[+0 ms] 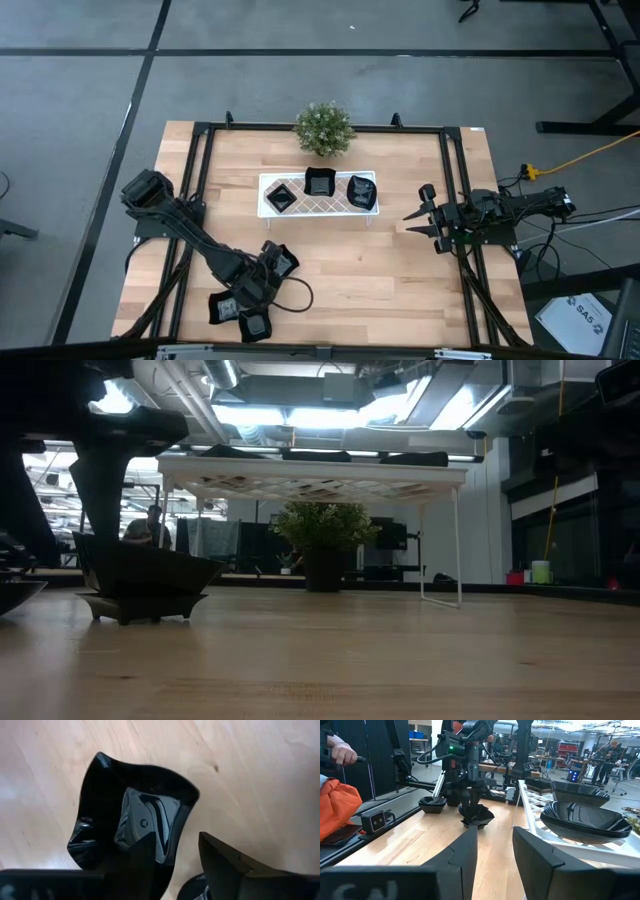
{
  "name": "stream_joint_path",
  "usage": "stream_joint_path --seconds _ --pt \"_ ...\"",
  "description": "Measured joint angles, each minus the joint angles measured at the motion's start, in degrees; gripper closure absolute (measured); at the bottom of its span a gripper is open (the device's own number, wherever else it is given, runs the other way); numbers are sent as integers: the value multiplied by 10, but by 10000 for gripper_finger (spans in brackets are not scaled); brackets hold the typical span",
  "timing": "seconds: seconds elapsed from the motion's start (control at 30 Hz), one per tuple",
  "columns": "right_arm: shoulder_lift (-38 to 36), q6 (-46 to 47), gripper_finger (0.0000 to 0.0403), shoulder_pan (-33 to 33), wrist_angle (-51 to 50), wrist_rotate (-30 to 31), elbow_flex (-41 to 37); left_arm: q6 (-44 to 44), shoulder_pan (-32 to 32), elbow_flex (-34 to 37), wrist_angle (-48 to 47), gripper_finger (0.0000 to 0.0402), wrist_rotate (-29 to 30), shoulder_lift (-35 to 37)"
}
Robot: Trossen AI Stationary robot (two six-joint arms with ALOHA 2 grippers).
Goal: Pick & Place Mini shaped plates
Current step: Stack the black distorted square plate on top of the black distorted square plate on the shelf
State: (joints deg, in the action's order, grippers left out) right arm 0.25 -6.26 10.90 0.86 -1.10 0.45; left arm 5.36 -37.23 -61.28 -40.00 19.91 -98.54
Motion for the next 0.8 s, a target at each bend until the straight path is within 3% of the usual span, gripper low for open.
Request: stream_joint_path --seconds 0.2,0.53,0.8 --pt "0 0 279 0 0 0 0 14 2 0 3 280 -2 0" --pt "0 0 279 0 0 0 0 14 2 0 5 392 -9 0" --pt "0 0 279 0 0 0 0 14 2 -15 4 398 -3 1"
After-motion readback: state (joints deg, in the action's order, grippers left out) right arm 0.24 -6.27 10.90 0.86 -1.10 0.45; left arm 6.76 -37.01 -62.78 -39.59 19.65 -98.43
